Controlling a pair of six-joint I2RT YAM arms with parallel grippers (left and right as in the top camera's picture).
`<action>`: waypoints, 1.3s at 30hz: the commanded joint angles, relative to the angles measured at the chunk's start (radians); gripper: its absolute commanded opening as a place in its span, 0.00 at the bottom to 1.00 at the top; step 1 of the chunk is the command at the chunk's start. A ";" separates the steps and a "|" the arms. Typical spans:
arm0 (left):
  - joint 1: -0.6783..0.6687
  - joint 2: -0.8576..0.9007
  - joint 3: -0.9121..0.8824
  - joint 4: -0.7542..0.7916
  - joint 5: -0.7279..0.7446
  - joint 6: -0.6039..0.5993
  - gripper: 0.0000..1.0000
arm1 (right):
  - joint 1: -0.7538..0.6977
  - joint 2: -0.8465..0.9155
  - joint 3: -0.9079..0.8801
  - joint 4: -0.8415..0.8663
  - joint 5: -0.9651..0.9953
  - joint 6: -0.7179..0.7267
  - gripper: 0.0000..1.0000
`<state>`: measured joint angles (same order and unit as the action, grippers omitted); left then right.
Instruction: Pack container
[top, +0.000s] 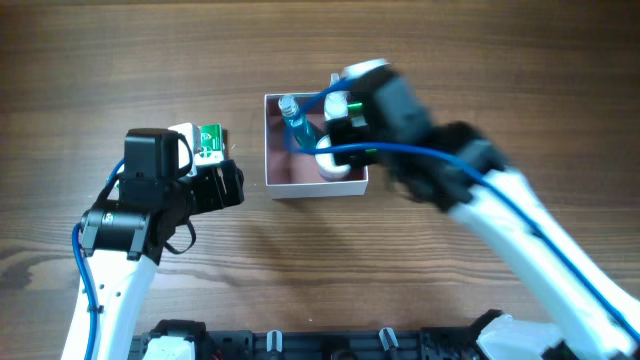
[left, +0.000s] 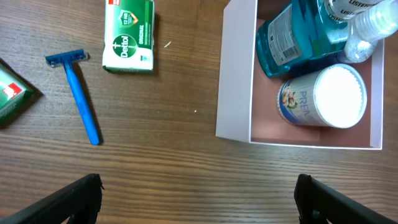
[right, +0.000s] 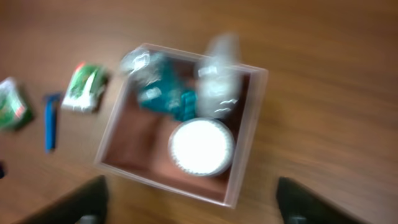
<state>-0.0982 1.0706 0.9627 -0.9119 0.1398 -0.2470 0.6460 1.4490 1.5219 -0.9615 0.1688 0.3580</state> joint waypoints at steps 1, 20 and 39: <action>-0.005 0.005 0.022 -0.006 -0.002 0.002 1.00 | -0.180 -0.089 0.003 -0.122 0.034 0.154 1.00; 0.002 0.352 0.475 -0.012 -0.145 0.003 1.00 | -0.543 -0.088 -0.042 -0.236 -0.153 -0.079 1.00; 0.140 1.001 0.475 0.011 -0.026 0.034 1.00 | -0.543 -0.044 -0.042 -0.260 -0.171 -0.096 1.00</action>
<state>0.0418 2.0502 1.4406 -0.9115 0.0891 -0.2428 0.1055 1.3945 1.4868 -1.2205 0.0147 0.2813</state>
